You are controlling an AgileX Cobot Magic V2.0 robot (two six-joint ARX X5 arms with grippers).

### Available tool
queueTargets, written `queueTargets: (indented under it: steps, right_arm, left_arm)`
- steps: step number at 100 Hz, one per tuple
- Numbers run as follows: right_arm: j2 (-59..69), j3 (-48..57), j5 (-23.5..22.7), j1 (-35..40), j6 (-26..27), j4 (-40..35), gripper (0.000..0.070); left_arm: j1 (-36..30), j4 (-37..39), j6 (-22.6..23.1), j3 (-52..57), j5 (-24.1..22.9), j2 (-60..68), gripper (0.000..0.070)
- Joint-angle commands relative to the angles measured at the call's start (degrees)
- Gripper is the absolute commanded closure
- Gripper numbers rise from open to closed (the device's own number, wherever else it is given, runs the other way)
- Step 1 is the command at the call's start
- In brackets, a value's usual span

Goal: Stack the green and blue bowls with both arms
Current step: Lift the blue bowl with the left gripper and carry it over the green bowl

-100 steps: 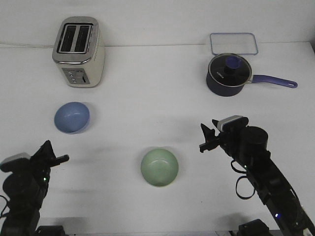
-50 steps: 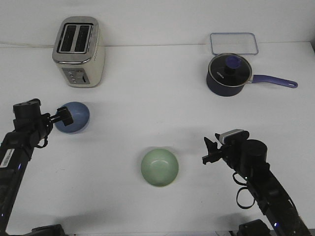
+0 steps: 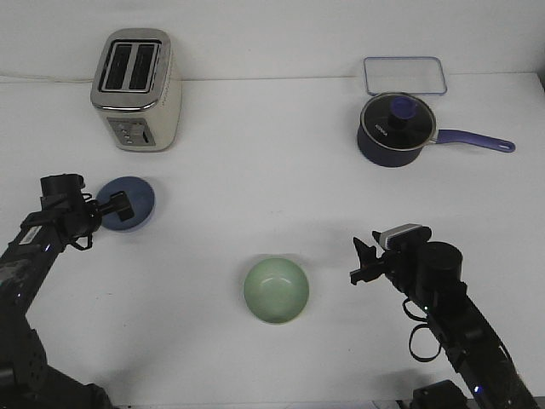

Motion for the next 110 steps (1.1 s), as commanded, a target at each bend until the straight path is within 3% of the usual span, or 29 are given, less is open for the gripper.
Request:
queueTargets:
  steps: [1,17,37,71,84,110]
  right_arm:
    - [0.15,0.55,-0.24,0.15,0.09,0.55,0.0395]
    - [0.15,0.55,-0.24,0.15,0.09,0.55,0.0395]
    - [0.15,0.55,-0.24,0.15,0.11,0.55,0.0395]
    - [0.15,0.55,-0.24,0.15,0.33,0.55,0.0395]
    - [0.15,0.55,-0.24,0.15,0.33,0.55,0.0395]
    - [0.15,0.55,-0.26,0.15,0.46,0.46,0.0395]
  left_arm:
    - [0.17,0.31,0.02,0.85,0.33,1.68,0.0250]
    - [0.11,0.26,0.04,0.87,0.42,2.47,0.0700]
    - [0.11,0.28,0.28,0.98,2.10,-0.48,0.0687]
    - [-4.00,-4.35,0.11,0.98,18.53,-16.37,0.0686]
    - [-10.82,-8.76,0.39,0.98,21.77,-20.26,0.0686]
    - [-31.30,-10.10,0.52,0.96,21.90,-18.29,0.0687]
